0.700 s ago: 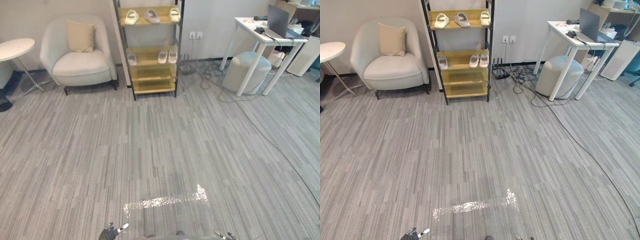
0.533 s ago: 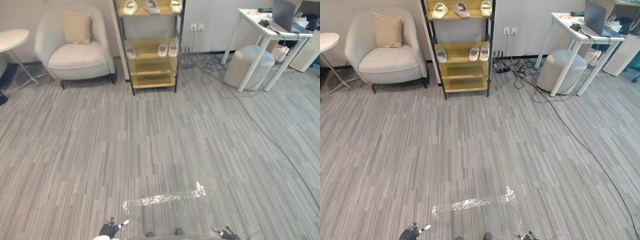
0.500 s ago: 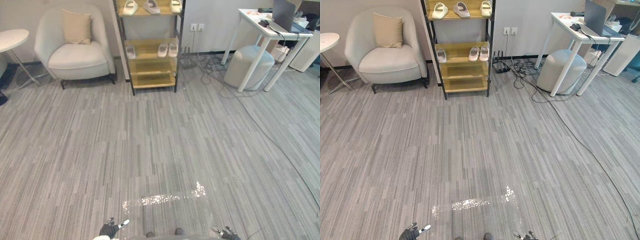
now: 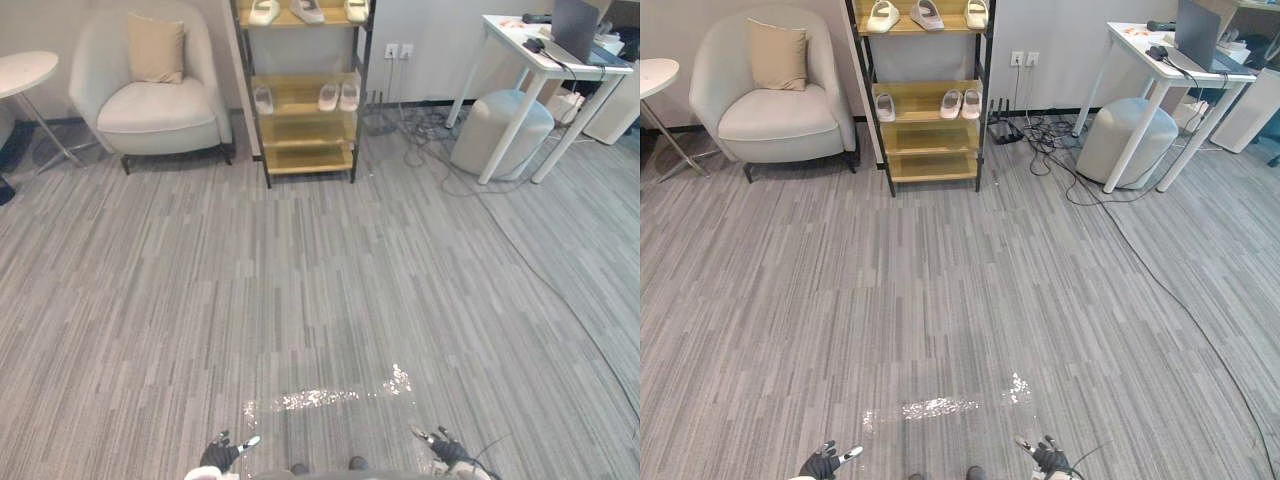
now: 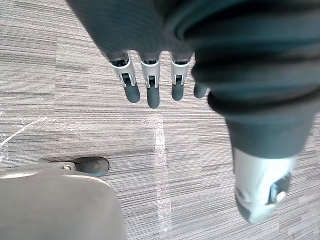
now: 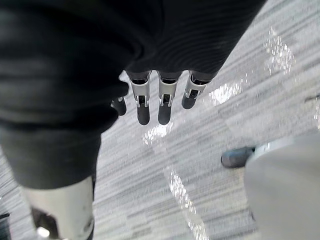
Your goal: Organize the slippers on the shoe rack
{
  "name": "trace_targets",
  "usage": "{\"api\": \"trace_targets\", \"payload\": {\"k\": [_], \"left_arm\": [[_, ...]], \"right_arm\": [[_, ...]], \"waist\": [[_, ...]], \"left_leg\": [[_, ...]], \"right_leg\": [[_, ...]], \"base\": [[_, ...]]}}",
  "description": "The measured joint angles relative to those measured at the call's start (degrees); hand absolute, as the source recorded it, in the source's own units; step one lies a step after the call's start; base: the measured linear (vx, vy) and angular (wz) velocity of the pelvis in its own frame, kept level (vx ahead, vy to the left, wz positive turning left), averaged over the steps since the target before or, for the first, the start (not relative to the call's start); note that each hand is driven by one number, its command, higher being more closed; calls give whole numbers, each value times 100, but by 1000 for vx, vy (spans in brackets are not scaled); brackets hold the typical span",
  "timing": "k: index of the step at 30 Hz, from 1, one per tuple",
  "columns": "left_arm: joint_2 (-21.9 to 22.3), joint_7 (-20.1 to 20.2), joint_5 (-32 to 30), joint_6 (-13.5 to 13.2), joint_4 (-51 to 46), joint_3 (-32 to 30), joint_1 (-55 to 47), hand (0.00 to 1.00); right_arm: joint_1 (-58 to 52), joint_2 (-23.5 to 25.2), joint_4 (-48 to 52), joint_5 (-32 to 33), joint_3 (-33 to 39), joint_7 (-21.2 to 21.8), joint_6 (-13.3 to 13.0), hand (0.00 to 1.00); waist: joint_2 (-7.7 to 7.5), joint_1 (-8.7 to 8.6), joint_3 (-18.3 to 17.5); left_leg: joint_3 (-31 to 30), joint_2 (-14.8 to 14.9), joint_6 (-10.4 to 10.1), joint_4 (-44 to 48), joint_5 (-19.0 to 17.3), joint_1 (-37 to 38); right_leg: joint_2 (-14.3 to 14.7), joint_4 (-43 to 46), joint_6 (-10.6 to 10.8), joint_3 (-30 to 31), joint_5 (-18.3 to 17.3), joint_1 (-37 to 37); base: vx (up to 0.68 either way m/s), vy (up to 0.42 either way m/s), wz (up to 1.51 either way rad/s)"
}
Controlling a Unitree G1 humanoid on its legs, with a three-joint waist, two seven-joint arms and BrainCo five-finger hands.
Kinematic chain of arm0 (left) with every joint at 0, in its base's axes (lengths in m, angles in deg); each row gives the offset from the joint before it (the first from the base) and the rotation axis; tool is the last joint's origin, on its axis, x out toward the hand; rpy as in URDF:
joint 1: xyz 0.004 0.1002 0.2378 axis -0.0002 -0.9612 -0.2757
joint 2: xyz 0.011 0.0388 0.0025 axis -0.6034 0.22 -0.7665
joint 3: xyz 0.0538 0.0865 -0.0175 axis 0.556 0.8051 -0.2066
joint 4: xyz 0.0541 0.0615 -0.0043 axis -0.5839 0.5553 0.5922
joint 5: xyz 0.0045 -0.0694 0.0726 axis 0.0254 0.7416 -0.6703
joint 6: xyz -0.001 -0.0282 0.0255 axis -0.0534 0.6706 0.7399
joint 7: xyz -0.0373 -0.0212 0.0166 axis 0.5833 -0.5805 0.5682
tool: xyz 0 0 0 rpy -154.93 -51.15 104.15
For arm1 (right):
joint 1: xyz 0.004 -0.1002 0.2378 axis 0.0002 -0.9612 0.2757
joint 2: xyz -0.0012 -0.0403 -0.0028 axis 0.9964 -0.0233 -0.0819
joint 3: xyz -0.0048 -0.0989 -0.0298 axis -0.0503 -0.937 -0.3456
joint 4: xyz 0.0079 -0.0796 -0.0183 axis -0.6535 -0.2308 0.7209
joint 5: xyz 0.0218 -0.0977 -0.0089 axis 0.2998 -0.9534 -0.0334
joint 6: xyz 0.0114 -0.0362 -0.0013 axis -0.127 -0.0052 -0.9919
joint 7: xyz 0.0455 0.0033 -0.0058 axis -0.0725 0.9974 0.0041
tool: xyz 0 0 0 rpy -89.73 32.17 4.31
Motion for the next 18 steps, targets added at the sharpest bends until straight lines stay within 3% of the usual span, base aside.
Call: {"api": "trace_targets", "payload": {"k": [4,7,10,11,13,14,16,17,18], "left_arm": [[-10,-1,-1,6,-1,-5,2,0],[-21,-3,-2,12,-2,-133,62,0],[-26,-2,-3,15,-23,-210,122,0],[-48,-3,-4,20,-107,-257,110,0],[47,-4,-3,18,-256,-431,73,0],[156,-8,8,22,-327,-659,16,0],[191,-24,21,14,-385,-714,-17,0],[208,-68,137,16,-372,-713,-9,0],[210,-74,201,15,-370,-712,-6,0]], "right_arm": [[14,14,-9,-23,-2,-2,4,0],[65,30,-8,-49,-1,3,4,0],[84,26,60,-45,3,16,-8,0],[83,36,79,-43,7,15,-9,0],[71,-20,100,-40,9,12,-7,0],[42,-79,132,-39,-21,2,-1,0],[84,-51,184,-37,-42,-19,6,0],[118,-97,142,4,-38,-27,29,0],[124,-90,116,9,-38,-27,38,0]], "waist": [[-21,5,13],[-85,16,136],[-78,21,286],[-122,51,339],[-42,128,405],[-7,157,419],[5,185,442],[33,203,468],[24,240,468]], "left_leg": [[25,11,-1,-41,-1,19],[107,40,-140,267,-162,-72],[271,215,-303,1661,-771,-606],[590,339,-378,2921,-791,-1122],[777,533,-311,3970,-643,-1506],[921,689,-183,4914,-141,-1931],[966,744,-130,5420,113,-2236],[963,733,-117,5276,-481,-2455],[968,692,-114,4915,-631,-2534]], "right_leg": [[13,1,1,4,-3,-7],[13,105,-4,7,-69,-6],[55,511,-205,-15,-462,-123],[7,757,-296,43,-674,-143],[11,1031,-348,142,-856,-136],[-25,1186,-381,256,-989,-98],[-89,1181,-449,325,-1042,-7],[-172,1146,-452,463,-1073,61],[-234,1116,-445,518,-1100,79]], "base": [[6,-11,-2],[8,-15,-3],[-34,-25,0],[-40,-15,-7],[23,-23,-29],[121,-6,-38],[167,40,-24],[168,83,-24],[184,97,-25]]}}
